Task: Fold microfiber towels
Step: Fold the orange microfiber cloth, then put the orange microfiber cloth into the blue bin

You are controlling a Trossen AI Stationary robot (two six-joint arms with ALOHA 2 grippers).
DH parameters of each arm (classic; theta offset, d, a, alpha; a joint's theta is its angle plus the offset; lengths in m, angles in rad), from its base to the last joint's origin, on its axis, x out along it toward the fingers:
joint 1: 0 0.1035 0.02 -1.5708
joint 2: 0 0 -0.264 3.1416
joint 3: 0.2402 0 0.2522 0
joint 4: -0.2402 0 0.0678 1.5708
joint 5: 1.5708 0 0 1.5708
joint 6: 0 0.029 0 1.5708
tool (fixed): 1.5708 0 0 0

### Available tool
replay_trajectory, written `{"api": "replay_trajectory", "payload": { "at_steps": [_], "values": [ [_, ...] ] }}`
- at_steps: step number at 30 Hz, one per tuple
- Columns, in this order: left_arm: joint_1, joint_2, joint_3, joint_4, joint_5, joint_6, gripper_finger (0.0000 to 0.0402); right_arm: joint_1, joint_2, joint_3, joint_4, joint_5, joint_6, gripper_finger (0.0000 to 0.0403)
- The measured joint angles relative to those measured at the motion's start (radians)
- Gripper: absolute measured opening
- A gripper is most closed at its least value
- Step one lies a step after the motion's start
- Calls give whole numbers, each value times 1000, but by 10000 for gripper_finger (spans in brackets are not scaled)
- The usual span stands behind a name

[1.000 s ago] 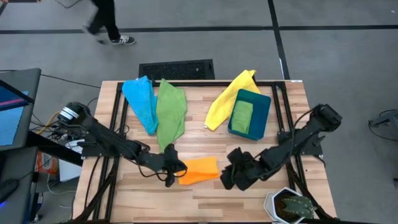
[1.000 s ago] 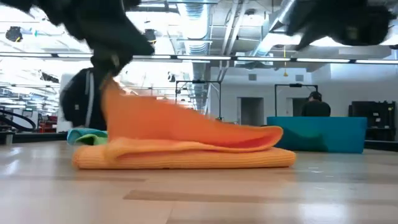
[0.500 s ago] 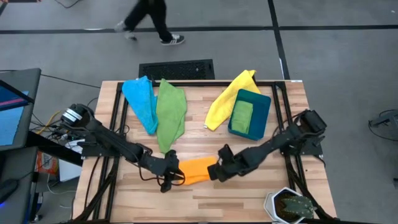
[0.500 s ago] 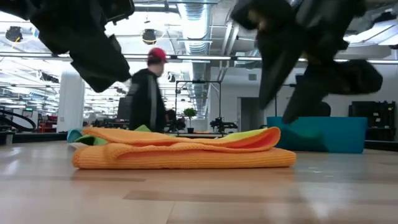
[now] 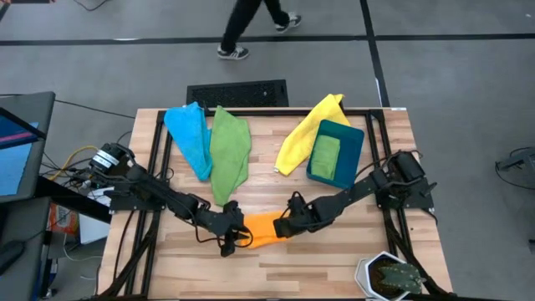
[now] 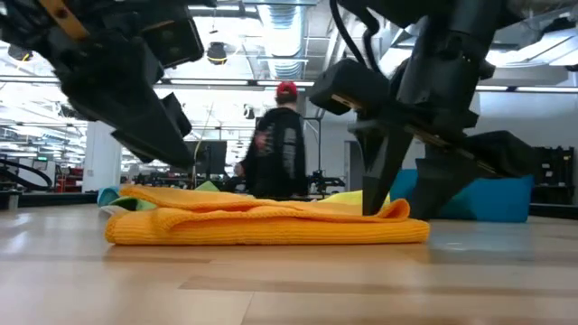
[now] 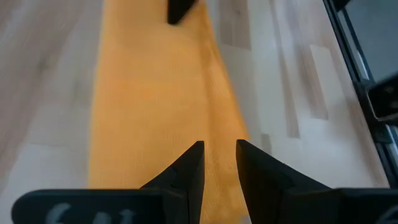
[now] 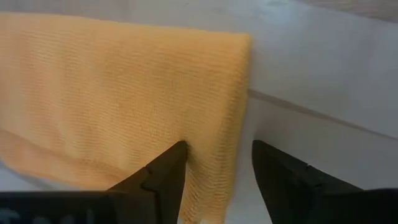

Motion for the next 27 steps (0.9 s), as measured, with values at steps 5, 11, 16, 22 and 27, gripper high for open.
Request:
{"api": "replay_trajectory", "payload": {
  "at_steps": [5,11,16,22,27],
  "values": [
    [19,-1,0,4,21,12,85,-1,23,3,3,-27,15,189],
    [58,-1,7,4,74,27,85,-2,19,0,-36,-40,-14,71],
    [101,-3,20,2,173,34,85,-21,18,0,-10,-73,-75,17],
    [146,-71,23,-58,264,42,85,-53,-44,44,-113,-80,-229,10],
    [176,-207,23,-153,241,77,85,-117,-168,96,-279,-61,-378,10]
  ]
}}
